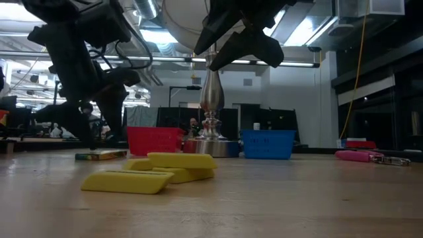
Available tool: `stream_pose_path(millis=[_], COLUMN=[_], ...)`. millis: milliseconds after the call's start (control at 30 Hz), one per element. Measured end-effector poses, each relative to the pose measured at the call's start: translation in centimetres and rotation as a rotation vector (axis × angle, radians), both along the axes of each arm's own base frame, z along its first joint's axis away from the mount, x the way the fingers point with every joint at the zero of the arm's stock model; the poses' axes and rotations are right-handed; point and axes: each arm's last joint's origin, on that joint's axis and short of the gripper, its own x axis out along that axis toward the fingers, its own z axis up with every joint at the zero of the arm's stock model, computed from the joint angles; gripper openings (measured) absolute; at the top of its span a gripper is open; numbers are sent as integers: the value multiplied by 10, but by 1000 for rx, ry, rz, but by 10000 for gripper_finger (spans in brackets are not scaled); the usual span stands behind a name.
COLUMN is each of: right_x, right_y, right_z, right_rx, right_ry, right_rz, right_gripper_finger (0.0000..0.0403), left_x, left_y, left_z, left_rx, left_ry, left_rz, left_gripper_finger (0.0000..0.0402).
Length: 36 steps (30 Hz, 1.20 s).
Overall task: Pick & Place School Supplies
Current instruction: Put the yellow crayon box into the orange basket
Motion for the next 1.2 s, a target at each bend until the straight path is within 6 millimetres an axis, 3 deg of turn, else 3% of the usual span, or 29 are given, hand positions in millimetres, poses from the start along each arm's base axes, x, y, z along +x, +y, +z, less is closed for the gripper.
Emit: stream_pose_path(millis=[667,1200], right_x=[0,-1], right_y=[0,3], right_z=[0,-1], right_rx=[1,-1], right_ry=[1,8], right_rz=[2,8], right_gripper_finger=[183,183], left_x=[-2,-2], left_y=[-9,-13], left_z=[-12,1], left_rx=[-39,-31], left_ry=[101,34], left_rz=[-39,-64], left_gripper_finger=[255,255])
